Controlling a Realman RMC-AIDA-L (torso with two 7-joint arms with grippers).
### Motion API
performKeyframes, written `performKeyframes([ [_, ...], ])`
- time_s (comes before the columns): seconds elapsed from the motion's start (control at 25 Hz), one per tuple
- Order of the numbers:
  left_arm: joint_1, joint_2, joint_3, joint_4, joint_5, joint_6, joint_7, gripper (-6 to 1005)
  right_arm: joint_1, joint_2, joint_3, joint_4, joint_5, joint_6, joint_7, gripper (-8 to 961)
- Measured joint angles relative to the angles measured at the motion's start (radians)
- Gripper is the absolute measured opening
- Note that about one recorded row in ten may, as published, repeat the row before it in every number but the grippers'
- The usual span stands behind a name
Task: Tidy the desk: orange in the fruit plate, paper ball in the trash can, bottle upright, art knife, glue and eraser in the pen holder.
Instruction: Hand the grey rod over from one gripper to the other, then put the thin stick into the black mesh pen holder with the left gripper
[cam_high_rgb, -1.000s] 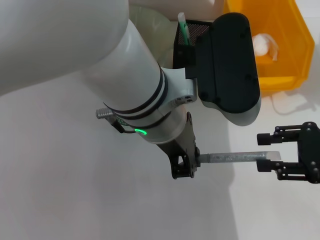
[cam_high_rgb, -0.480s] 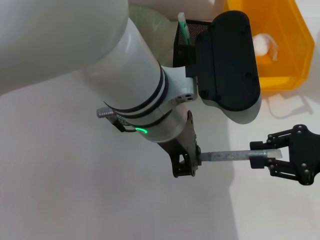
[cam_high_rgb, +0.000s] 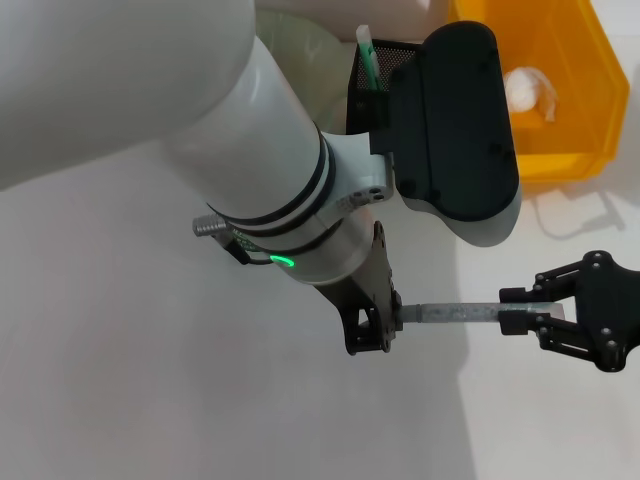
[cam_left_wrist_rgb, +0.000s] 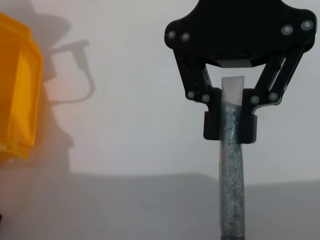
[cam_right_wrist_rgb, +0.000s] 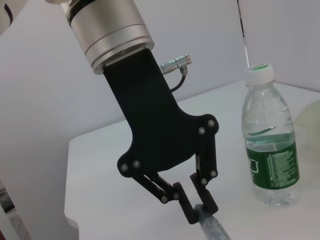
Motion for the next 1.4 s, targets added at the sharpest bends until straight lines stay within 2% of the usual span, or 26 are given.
performKeyframes([
  [0.64, 0.010, 0.000, -0.003, -0.002, 0.008, -0.004, -0.029, 195, -0.011, 0.003, 0.011, 0.000, 0.008, -0.004, 0.000, 169],
  [0.72, 0.017, 0.000, -0.004, 0.001, 0.009, -0.004, -0.030, 412, -0.015, 0.004, 0.011, 0.000, 0.009, -0.006, 0.000, 168],
  [0.88, 0.037, 0.000, -0.031, 0.016, 0.017, -0.005, -0.031, 550, -0.025, -0.002, 0.014, -0.006, 0.007, -0.004, 0.006, 163],
  [0.92, 0.047, 0.001, -0.044, 0.022, 0.016, -0.009, -0.026, 584, -0.030, -0.005, 0.020, -0.013, 0.007, -0.007, 0.011, 163],
  [1.04, 0.080, 0.002, -0.083, 0.032, 0.012, -0.028, -0.010, 582, -0.041, -0.014, 0.052, -0.044, 0.011, -0.029, 0.034, 162],
  [1.08, 0.120, 0.003, -0.130, 0.040, -0.006, -0.053, 0.021, 581, -0.045, -0.019, 0.080, -0.071, 0.012, -0.046, 0.053, 162],
  [1.12, 0.120, 0.003, -0.130, 0.040, -0.006, -0.053, 0.021, 581, -0.048, -0.023, 0.101, -0.092, 0.012, -0.058, 0.072, 162],
  [1.2, 0.173, 0.006, -0.209, 0.032, -0.089, -0.066, 0.102, 579, -0.055, -0.036, 0.166, -0.167, 0.013, -0.085, 0.139, 162],
  [1.24, 0.173, 0.006, -0.209, 0.032, -0.089, -0.066, 0.102, 579, -0.055, -0.036, 0.166, -0.167, 0.013, -0.085, 0.139, 161],
  [1.28, 0.190, 0.007, -0.246, 0.018, -0.134, -0.060, 0.148, 578, -0.055, -0.040, 0.186, -0.191, 0.015, -0.093, 0.166, 161],
  [1.36, 0.216, 0.010, -0.308, -0.017, -0.202, -0.034, 0.230, 577, -0.052, -0.047, 0.222, -0.238, 0.025, -0.111, 0.233, 161],
  [1.4, 0.237, 0.010, -0.365, -0.069, -0.257, 0.009, 0.313, 576, -0.044, -0.052, 0.242, -0.308, 0.052, -0.133, 0.322, 161],
])
